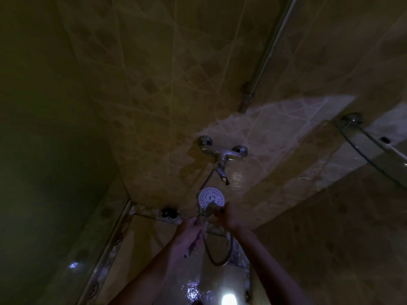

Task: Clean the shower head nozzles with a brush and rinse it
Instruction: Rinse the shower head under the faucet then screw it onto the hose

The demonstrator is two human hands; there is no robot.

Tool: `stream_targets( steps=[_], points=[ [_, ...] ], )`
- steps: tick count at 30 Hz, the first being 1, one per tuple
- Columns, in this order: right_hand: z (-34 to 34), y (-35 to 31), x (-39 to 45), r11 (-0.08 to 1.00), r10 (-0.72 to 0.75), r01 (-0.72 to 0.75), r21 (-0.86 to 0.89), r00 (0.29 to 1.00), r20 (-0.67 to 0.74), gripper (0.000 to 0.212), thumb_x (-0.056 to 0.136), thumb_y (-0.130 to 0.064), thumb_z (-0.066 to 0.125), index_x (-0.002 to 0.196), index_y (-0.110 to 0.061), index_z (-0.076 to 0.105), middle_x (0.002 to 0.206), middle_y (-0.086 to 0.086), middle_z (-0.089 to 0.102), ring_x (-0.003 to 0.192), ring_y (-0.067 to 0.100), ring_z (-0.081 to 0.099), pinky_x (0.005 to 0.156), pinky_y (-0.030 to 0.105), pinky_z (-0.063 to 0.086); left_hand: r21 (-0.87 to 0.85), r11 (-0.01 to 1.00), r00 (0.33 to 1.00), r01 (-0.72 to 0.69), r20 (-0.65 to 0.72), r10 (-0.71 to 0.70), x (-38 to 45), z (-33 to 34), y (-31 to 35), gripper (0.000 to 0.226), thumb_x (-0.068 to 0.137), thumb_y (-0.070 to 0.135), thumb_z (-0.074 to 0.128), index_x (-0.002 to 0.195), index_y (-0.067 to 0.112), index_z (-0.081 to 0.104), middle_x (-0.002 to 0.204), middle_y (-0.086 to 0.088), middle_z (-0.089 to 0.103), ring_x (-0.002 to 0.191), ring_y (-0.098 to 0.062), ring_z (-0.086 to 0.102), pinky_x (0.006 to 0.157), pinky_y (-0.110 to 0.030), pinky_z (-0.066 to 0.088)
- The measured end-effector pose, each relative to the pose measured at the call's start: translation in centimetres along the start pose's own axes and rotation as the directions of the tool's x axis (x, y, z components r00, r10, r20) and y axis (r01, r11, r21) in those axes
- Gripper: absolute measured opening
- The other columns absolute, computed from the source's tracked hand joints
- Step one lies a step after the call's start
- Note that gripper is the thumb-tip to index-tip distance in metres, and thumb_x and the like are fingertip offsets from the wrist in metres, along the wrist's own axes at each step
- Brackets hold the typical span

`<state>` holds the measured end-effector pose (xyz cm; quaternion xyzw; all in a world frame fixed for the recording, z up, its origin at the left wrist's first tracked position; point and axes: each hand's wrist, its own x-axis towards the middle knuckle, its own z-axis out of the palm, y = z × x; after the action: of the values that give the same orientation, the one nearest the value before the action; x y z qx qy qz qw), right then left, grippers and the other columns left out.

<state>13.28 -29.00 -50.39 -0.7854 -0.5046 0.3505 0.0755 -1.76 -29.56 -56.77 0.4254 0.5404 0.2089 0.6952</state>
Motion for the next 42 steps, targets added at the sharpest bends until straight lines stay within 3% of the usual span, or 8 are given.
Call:
stream_targets(
  steps=[5, 10, 16, 22, 27, 30, 35, 42],
  points=[
    [-1.7, -0.7, 1.6, 0.997, 0.065, -0.063, 0.041, 0.996, -0.063, 0.034, 0.093, -0.029, 0.057, 0.075, -0.001, 0.053, 0.077, 0.012, 0.05, 0.072, 0.018, 0.047, 0.052, 0.027, 0.032, 0.006, 1.0, 1.0, 0.001, 0.013, -0.001, -0.3, 0.1, 0.3, 0.023, 0.099, 0.018, 0.048, 0.077, 0.012, 0.053, 0.047, -0.003, 0.048, 0.029, -0.012, 0.039, 0.031, -0.016, 0.028],
    [-2.9, 1.2, 1.2, 0.992, 0.12, -0.117, 0.035, 0.99, -0.068, 0.04, 0.096, -0.026, 0.052, 0.103, 0.012, 0.063, 0.093, 0.026, 0.065, 0.078, 0.022, 0.055, 0.066, 0.028, 0.037, 0.017, 1.0, 1.0, -0.01, 0.012, 0.01, -0.5, -0.2, 0.1, 0.027, 0.099, 0.024, 0.05, 0.074, 0.014, 0.054, 0.046, -0.002, 0.051, 0.032, -0.016, 0.041, 0.033, -0.017, 0.029],
    [-0.6, 2.1, -0.1, 0.992, 0.107, -0.106, -0.07, 0.994, 0.015, 0.046, 0.096, -0.036, 0.05, 0.097, 0.006, 0.067, 0.098, 0.024, 0.07, 0.089, 0.03, 0.067, 0.066, 0.028, 0.037, 0.012, 1.0, 1.0, -0.012, 0.004, 0.012, -0.3, -0.3, 0.4, 0.032, 0.098, 0.031, 0.053, 0.07, 0.014, 0.052, 0.048, -0.005, 0.051, 0.033, -0.017, 0.041, 0.034, -0.02, 0.029],
    [0.7, -1.1, 0.5, 0.992, -0.011, 0.01, -0.123, 1.0, -0.003, 0.049, 0.094, -0.029, 0.052, 0.049, -0.022, 0.037, 0.064, 0.003, 0.049, 0.068, 0.014, 0.048, 0.058, 0.025, 0.033, -0.018, 0.999, 0.999, 0.03, 0.015, -0.03, -0.3, -0.5, 0.6, 0.028, 0.101, 0.028, 0.046, 0.079, 0.013, 0.055, 0.047, -0.002, 0.051, 0.035, -0.016, 0.04, 0.037, -0.022, 0.029],
    [-0.7, -2.0, 1.4, 0.994, 0.014, -0.016, -0.106, 1.0, -0.014, 0.037, 0.094, -0.029, 0.055, 0.079, 0.003, 0.068, 0.08, 0.023, 0.064, 0.081, 0.03, 0.065, 0.054, 0.028, 0.033, -0.044, 0.999, 1.0, 0.026, -0.001, -0.026, -0.3, -1.1, 0.6, 0.025, 0.101, 0.026, 0.046, 0.085, 0.013, 0.06, 0.045, -0.001, 0.05, 0.033, -0.015, 0.04, 0.035, -0.021, 0.028],
    [-1.9, -1.5, 1.5, 0.997, 0.026, -0.028, -0.077, 0.999, -0.035, 0.042, 0.096, -0.031, 0.051, 0.097, 0.007, 0.068, 0.096, 0.026, 0.07, 0.084, 0.031, 0.066, 0.064, 0.029, 0.043, -0.031, 0.999, 0.999, 0.032, -0.016, -0.033, -0.4, -1.3, 0.4, 0.023, 0.099, 0.026, 0.049, 0.085, 0.012, 0.061, 0.046, -0.002, 0.048, 0.034, -0.017, 0.038, 0.037, -0.022, 0.027],
    [-2.7, 0.3, 0.8, 0.992, 0.091, -0.094, -0.079, 0.995, -0.04, 0.048, 0.098, -0.034, 0.048, 0.103, 0.01, 0.065, 0.104, 0.026, 0.069, 0.094, 0.035, 0.067, 0.067, 0.028, 0.039, -0.07, 0.997, 1.0, 0.013, -0.005, -0.013, -0.5, -1.3, 0.3, 0.019, 0.098, 0.023, 0.052, 0.087, 0.01, 0.059, 0.049, -0.005, 0.046, 0.031, -0.015, 0.036, 0.036, -0.02, 0.026],
    [-1.7, 0.7, -0.5, 0.987, 0.038, -0.032, -0.155, 0.999, 0.037, 0.049, 0.095, -0.039, 0.051, 0.08, 0.004, 0.068, 0.087, 0.023, 0.072, 0.068, 0.02, 0.057, 0.062, 0.027, 0.038, -0.032, 0.999, 1.0, 0.007, -0.009, -0.007, 0.0, -0.8, 0.1, 0.029, 0.098, 0.032, 0.051, 0.08, 0.011, 0.058, 0.045, -0.001, 0.047, 0.031, -0.014, 0.038, 0.033, -0.018, 0.028]
  ],
)
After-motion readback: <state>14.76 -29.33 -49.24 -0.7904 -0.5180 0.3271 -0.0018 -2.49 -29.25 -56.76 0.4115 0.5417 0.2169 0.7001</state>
